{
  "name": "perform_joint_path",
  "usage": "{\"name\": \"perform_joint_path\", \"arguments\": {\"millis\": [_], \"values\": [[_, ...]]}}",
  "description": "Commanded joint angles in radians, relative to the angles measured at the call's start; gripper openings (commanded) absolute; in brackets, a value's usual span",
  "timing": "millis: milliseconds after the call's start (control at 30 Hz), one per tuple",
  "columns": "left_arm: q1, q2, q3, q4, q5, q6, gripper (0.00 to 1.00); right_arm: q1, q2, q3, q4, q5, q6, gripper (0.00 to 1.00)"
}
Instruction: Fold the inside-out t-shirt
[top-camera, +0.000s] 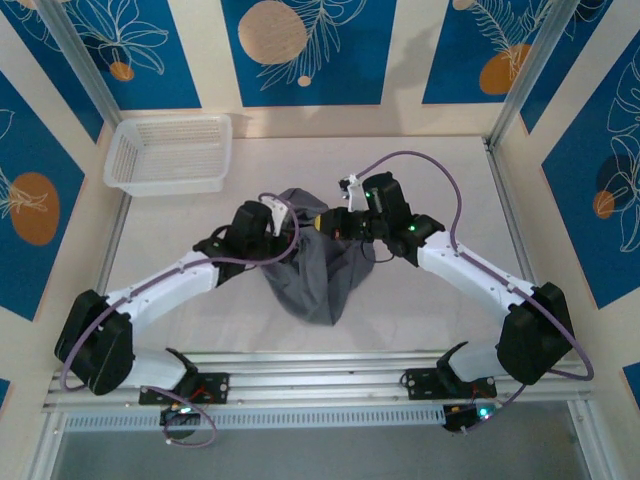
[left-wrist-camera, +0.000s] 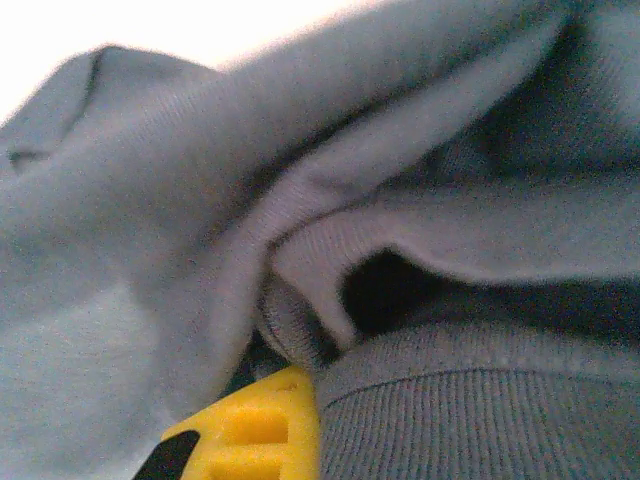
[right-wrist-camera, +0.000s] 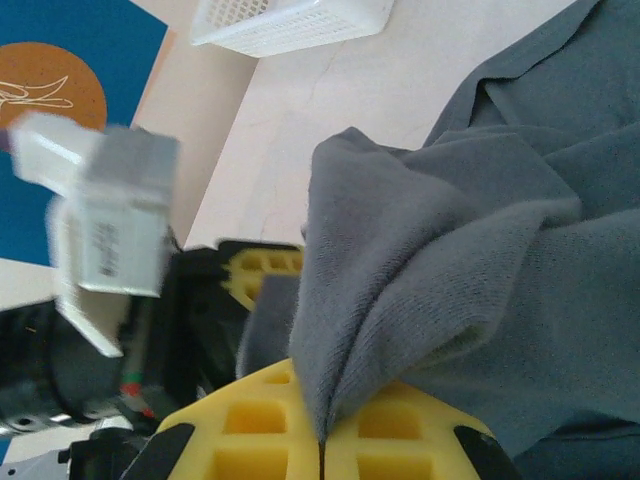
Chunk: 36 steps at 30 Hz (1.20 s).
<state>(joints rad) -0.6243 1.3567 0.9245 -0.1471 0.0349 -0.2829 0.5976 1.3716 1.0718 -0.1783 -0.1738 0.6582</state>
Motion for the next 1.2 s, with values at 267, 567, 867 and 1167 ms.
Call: {"name": "perform_joint_path", "arguments": {"millis": [267, 567, 867, 1167], "values": [[0.101, -0.023, 0.922, -0.442, 0.286, 0.100, 0.00, -0.061, -0.024, 0.473, -0.300, 0.253, -0.113, 0.00], [0.053, -0.023, 0.792, -0.372, 0.509, 0.011, 0.00, -0.152, 0.132, 0.415, -0.417, 0.178, -0.105, 0.08], [-0.009, 0.045, 0.576, -0.283, 0.340, -0.090, 0.00, -0.200, -0.162, 0.028, -0.193, 0.212, -0.004, 0.60], [-0.043, 0.104, 0.629, -0.291, 0.306, -0.098, 0.00, 0.321, -0.336, -0.195, 0.096, 0.642, 0.010, 0.58]]}}
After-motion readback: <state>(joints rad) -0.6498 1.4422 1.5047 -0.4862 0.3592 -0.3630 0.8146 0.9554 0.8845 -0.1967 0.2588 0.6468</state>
